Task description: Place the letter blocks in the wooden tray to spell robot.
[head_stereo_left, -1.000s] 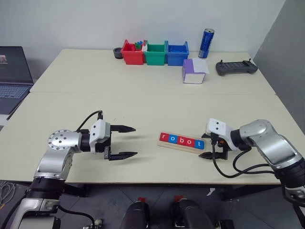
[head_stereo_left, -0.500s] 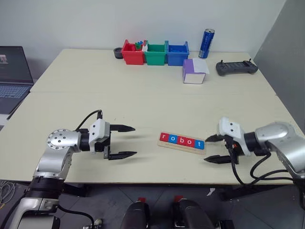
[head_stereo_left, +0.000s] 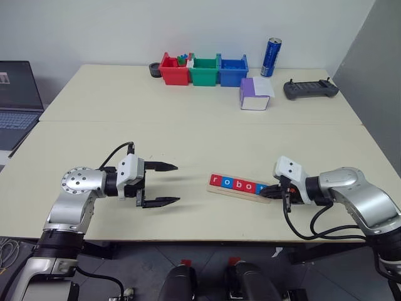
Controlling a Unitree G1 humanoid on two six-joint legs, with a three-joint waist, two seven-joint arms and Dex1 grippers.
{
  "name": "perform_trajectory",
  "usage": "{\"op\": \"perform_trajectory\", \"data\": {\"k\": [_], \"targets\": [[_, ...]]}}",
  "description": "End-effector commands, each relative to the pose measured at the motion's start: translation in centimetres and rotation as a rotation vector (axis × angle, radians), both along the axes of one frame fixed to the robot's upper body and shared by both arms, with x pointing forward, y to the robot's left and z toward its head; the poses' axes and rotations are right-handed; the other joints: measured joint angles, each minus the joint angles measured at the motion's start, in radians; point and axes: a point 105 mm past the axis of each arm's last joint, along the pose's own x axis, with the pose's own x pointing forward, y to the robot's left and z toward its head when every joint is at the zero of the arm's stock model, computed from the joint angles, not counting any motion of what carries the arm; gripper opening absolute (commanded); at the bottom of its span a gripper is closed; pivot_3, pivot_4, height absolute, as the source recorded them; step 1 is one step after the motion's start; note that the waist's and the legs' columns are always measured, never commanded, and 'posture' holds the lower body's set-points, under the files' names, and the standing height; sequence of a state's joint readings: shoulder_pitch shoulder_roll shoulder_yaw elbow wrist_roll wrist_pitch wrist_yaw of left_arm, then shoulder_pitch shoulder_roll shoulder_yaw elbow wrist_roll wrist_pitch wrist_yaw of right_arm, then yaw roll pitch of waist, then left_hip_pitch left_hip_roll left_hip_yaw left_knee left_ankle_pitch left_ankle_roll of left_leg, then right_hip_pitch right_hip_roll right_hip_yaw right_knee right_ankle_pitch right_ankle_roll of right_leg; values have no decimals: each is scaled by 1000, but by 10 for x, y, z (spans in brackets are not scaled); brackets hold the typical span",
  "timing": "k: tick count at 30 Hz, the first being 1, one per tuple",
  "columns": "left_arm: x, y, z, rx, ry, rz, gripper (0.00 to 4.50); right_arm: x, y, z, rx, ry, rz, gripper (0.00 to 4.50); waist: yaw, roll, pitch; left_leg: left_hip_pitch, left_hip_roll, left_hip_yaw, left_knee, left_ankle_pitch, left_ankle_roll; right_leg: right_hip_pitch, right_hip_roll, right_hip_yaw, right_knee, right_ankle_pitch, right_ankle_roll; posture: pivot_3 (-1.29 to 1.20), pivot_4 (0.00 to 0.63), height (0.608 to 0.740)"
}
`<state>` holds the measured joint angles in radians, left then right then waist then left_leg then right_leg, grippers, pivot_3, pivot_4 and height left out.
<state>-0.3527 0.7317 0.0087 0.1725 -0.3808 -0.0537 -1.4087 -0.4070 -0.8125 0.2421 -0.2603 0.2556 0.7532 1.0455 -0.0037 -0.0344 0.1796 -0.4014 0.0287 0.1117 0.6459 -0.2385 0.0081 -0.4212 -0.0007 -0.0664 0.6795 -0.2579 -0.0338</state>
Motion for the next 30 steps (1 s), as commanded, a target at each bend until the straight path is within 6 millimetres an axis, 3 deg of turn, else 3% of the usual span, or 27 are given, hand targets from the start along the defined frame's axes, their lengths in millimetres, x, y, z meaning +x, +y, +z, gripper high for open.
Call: {"op": "perform_trajectory", "data": {"k": [1,11,21,30], "targets": [[-1,3,8,4,-38,2,4500,6,2,6,-2,-41,12,54,0,0,0,0,0,0,0,0,0,0,0,0,0,0,0,0,150,740],[-3,4,10,6,-43,11,4500,15,-1,-1,-28,-48,17,54,0,0,0,0,0,0,0,0,0,0,0,0,0,0,0,0,150,740],[-2,9,10,11,-43,27,4500,-5,-5,26,7,-53,126,54,1,0,0,0,0,0,0,0,0,0,0,0,0,0,0,0,150,740],[-2,8,10,10,-41,20,4500,-19,0,2,-42,-3,147,54,1,0,0,0,0,0,0,0,0,0,0,0,0,0,0,0,150,740]]}}
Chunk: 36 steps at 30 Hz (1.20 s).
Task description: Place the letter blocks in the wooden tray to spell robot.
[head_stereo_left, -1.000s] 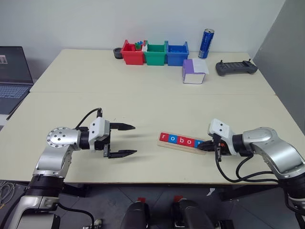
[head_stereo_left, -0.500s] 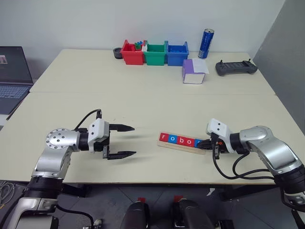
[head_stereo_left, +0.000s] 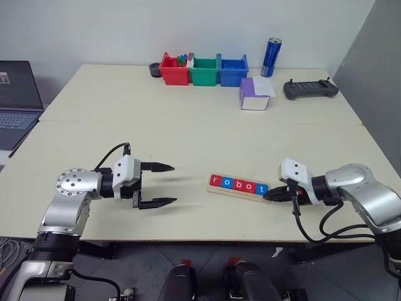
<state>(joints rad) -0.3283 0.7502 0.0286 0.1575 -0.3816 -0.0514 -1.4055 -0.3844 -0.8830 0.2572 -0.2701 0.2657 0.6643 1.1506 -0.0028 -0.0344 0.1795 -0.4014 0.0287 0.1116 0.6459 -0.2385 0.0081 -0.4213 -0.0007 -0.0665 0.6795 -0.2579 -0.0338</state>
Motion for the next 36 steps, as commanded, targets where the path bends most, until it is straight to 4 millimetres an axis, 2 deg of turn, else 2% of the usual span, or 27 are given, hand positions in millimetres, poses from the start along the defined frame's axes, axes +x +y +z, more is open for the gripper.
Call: {"op": "perform_trajectory", "data": {"k": [1,10,16,19,24,26,28,29,31,36], "targets": [[1,1,10,-1,-40,1,4500,-5,6,-1,-11,-24,22,54,0,0,0,0,0,0,0,0,0,0,0,0,0,0,0,0,150,740],[1,2,10,0,-43,5,4500,8,5,-16,-25,-38,-54,54,0,0,0,0,0,0,0,0,0,0,0,0,0,0,0,0,150,740],[1,2,10,1,-44,6,4500,16,0,-18,-24,-42,-76,54,0,0,0,0,0,0,0,0,0,0,0,0,0,0,0,0,150,740],[1,3,10,2,-43,8,4500,14,3,-10,20,-33,-49,54,0,0,0,0,0,0,0,0,0,0,0,0,0,0,0,0,150,740],[0,5,12,-1,-48,14,4500,-11,11,20,142,21,82,54,0,0,0,0,0,0,0,0,0,0,0,0,0,0,0,0,150,740],[1,7,14,-4,-59,25,4500,-10,0,29,153,15,62,54,0,0,0,0,0,0,0,0,0,0,0,0,0,0,0,0,150,740],[0,8,23,-32,-73,41,4500,1,-26,43,178,5,-45,54,1,0,0,0,0,0,0,0,0,0,0,0,0,0,0,0,150,740],[0,9,26,-40,-78,46,4500,5,-35,49,192,0,-86,209,1,0,0,0,0,0,1,0,0,1,0,0,0,0,0,0,150,740],[-2,11,32,-46,-85,52,4500,7,-60,62,198,-15,-151,618,2,0,0,0,0,0,1,0,0,1,0,0,0,0,0,0,150,740],[-12,27,49,-32,-74,80,4500,-17,-115,94,202,-39,-226,2355,3,0,0,0,0,0,-2,0,0,0,0,0,-1,-1,-2,0,150,740]]}}
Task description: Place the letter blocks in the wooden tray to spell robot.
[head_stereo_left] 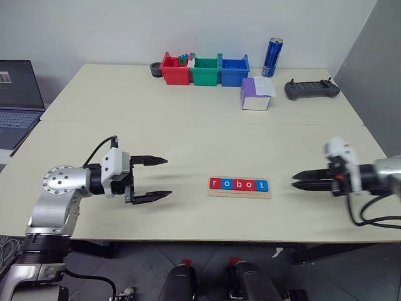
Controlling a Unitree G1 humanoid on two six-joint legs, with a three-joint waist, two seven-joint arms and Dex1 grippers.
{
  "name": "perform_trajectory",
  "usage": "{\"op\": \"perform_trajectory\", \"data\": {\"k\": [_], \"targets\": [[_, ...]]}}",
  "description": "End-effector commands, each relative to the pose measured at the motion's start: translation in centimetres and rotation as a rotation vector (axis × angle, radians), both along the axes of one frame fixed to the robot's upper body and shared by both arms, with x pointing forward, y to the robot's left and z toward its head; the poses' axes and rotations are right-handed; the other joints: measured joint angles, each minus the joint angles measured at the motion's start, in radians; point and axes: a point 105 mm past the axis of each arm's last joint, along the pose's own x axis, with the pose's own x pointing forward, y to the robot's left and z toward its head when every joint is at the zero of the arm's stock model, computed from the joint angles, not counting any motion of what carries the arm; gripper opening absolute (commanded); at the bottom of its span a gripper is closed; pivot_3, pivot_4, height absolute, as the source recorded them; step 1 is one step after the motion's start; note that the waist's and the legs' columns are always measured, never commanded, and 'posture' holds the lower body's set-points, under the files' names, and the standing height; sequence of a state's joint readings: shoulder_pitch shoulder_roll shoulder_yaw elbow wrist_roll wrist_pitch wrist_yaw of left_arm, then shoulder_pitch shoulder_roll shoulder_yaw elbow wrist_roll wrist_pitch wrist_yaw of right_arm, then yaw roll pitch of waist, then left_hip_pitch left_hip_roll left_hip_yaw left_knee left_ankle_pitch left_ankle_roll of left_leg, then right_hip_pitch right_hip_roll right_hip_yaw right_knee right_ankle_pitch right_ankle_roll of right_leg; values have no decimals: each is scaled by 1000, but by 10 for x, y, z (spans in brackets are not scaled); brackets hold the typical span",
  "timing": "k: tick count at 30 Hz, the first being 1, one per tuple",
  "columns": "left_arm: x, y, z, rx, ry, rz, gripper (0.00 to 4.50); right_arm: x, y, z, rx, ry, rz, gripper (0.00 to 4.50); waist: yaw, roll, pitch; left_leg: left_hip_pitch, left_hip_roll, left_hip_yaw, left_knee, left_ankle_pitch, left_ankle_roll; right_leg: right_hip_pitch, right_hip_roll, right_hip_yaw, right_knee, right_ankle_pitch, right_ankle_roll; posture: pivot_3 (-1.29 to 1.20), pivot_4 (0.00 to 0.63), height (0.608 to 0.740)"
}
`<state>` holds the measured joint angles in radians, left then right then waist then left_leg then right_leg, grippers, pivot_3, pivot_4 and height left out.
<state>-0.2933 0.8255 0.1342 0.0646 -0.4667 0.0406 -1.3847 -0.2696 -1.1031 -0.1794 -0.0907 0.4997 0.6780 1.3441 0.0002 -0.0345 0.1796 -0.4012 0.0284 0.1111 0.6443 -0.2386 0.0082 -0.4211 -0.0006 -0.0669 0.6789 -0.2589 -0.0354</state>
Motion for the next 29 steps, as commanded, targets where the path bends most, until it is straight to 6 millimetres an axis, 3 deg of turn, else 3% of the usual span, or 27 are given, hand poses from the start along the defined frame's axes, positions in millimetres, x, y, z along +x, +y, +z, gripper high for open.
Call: {"op": "perform_trajectory", "data": {"k": [1,6,7,22,29], "targets": [[-8,15,20,15,-26,35,4500,-16,-37,31,18,-60,-35,2667,-2,0,0,0,0,0,0,0,0,0,0,0,0,0,0,0,150,740],[-11,35,26,50,-20,82,4500,-28,-79,53,43,-84,-117,4402,-3,0,0,2,0,1,1,0,0,1,0,0,0,0,0,0,150,740],[-12,36,28,47,-21,81,4500,-30,-82,56,37,-81,-114,4474,-3,0,0,2,1,1,1,0,0,1,0,0,1,0,0,0,150,740],[-14,24,26,16,-7,131,4500,-25,-75,43,-11,-71,-43,4474,-1,1,0,1,0,1,1,0,0,0,0,1,0,0,0,0,150,740],[-9,30,19,113,-5,180,4500,-23,-76,42,-11,-73,-39,4474,-1,1,0,1,0,1,1,0,0,0,0,1,0,0,0,0,150,740]]}}
